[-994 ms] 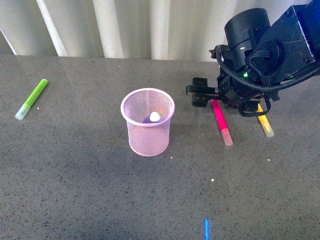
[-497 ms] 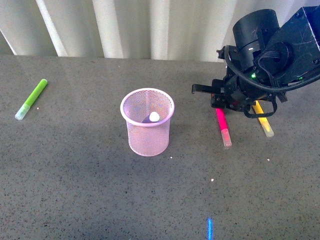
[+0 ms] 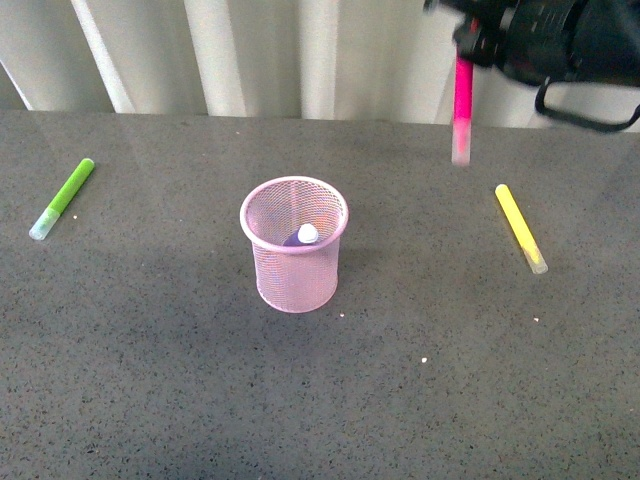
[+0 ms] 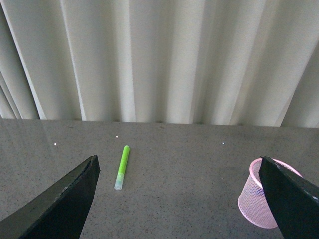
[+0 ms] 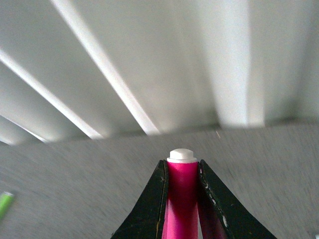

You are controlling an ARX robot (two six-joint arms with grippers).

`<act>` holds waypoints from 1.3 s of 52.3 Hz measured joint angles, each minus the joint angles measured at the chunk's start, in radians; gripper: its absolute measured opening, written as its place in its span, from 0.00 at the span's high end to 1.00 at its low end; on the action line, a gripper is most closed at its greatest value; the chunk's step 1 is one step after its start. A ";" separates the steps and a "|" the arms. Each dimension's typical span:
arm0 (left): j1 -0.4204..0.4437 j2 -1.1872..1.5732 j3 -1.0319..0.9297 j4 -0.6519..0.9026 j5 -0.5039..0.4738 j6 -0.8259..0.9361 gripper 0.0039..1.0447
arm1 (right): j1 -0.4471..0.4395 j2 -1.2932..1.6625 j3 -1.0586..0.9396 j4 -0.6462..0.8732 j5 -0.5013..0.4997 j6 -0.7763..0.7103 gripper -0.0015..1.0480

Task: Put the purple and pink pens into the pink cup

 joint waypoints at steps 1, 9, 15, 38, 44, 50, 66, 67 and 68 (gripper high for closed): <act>0.000 0.000 0.000 0.000 0.000 0.000 0.06 | 0.013 -0.042 -0.040 0.087 -0.020 -0.006 0.89; 0.000 0.000 0.000 0.000 0.000 0.000 0.06 | 0.102 -0.153 -0.197 0.450 -0.116 -0.098 0.89; 0.000 0.000 0.000 0.000 0.000 0.000 0.06 | 0.171 -0.128 -0.253 0.583 -0.167 -0.144 0.89; 0.000 0.000 0.000 0.000 0.000 0.000 0.06 | 0.243 0.054 -0.146 0.555 -0.140 -0.183 0.89; 0.000 0.000 0.000 0.000 0.000 0.000 0.06 | 0.248 0.076 -0.145 0.561 -0.143 -0.183 0.89; 0.000 0.000 0.000 0.000 0.000 0.000 0.06 | 0.249 0.119 -0.143 0.576 -0.146 -0.183 0.89; 0.000 0.000 0.000 0.000 0.000 0.000 0.06 | 0.247 0.183 -0.142 0.616 -0.155 -0.176 0.89; 0.000 0.000 0.000 0.000 0.000 0.000 0.06 | 0.246 0.185 -0.142 0.620 -0.156 -0.175 0.89; 0.000 0.000 0.000 0.000 0.000 0.000 0.06 | 0.246 0.188 -0.142 0.624 -0.158 -0.174 0.89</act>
